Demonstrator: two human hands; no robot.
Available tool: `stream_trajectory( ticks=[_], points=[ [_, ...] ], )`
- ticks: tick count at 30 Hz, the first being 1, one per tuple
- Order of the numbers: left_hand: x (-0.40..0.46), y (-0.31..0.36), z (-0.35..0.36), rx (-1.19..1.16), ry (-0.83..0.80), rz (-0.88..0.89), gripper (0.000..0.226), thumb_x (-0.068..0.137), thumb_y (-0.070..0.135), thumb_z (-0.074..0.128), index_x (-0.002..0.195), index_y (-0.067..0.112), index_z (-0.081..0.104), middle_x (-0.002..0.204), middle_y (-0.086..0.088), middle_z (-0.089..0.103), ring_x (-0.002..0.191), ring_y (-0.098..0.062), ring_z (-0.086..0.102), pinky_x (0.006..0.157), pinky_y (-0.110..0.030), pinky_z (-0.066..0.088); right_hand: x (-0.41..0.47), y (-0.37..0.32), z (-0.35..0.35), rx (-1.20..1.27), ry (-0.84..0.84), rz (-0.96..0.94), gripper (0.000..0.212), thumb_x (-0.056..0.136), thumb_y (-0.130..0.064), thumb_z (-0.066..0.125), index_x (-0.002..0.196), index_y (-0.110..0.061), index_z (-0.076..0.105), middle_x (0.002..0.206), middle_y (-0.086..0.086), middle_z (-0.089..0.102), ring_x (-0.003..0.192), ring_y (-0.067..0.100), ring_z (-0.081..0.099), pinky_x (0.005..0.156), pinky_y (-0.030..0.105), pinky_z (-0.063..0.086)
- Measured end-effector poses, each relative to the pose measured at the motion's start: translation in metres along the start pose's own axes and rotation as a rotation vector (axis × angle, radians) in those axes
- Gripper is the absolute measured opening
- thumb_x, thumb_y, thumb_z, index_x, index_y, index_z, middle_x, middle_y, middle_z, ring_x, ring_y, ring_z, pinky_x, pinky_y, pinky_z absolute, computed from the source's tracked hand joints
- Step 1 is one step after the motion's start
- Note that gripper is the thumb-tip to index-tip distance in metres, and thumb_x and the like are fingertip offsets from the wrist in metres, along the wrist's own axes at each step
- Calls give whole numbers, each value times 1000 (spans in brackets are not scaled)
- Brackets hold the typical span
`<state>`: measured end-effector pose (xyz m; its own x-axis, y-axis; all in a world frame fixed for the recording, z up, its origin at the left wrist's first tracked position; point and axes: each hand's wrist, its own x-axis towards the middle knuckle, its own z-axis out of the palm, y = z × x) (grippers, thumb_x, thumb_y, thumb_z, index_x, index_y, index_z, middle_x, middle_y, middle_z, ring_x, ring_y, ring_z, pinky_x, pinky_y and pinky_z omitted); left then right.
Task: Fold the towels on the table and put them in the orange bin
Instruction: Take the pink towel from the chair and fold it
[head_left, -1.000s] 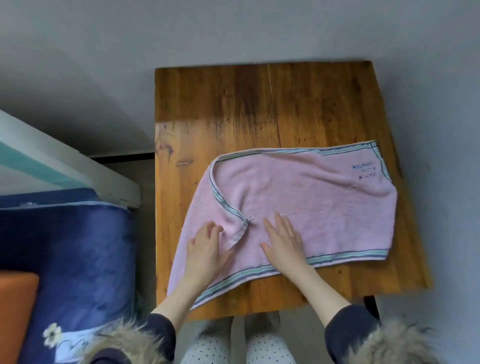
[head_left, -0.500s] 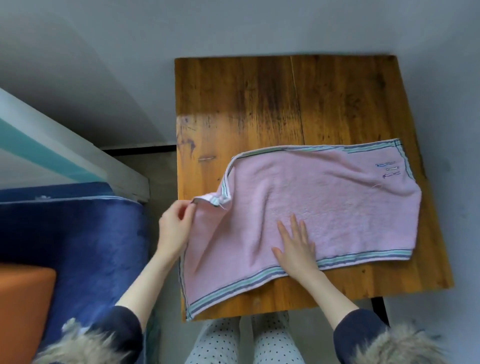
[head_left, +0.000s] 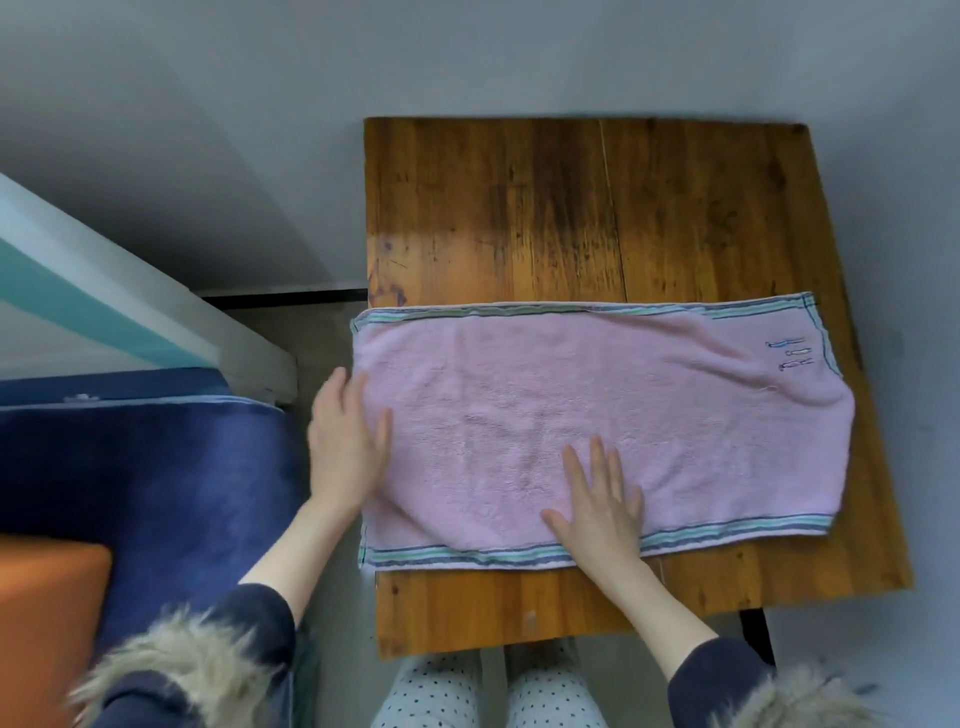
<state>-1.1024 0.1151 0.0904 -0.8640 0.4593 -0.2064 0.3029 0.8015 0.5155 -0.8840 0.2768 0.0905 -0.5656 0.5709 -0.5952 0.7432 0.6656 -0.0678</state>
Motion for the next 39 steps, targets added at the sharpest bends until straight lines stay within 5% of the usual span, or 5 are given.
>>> stream_trajectory(
  ticks=[6,11,17,30,39],
  points=[
    [-100,-9,47,195,-320,250,75,87,42,58,147,25,17,155,-11,-3,142,-35,-9,114,-54,6,-17,-31,22,-64,-106,-119,98,86,-58,50,137,-33,-31,144,1,-43,133,26,-37,110,61,-4],
    [-139,-30,51,118,-361,158,82,81,31,68,146,20,20,154,-11,2,142,-34,0,111,-52,16,-33,-39,39,-119,-139,-140,99,87,-58,48,133,-35,-37,141,3,-47,133,28,-38,108,62,-7],
    [-138,-32,46,-219,-215,-243,82,90,33,58,149,19,3,158,-5,5,144,-18,8,116,-41,19,-34,-36,37,-71,-131,-133,91,90,-54,46,138,-33,-29,145,1,-40,136,25,-32,111,59,-3],
    [-162,-40,44,-302,-295,-633,49,95,17,48,139,2,33,140,-18,41,130,-32,37,108,-46,33,-29,-29,22,45,-172,-210,74,94,-48,42,149,-30,-5,155,-1,-23,143,22,-19,113,56,7],
    [-130,24,45,4,-201,-185,53,90,5,44,141,4,30,152,-19,21,143,-31,13,117,-42,17,-28,41,16,196,-7,-149,56,98,-35,38,149,-22,17,159,3,3,146,20,0,116,45,9]
  ],
)
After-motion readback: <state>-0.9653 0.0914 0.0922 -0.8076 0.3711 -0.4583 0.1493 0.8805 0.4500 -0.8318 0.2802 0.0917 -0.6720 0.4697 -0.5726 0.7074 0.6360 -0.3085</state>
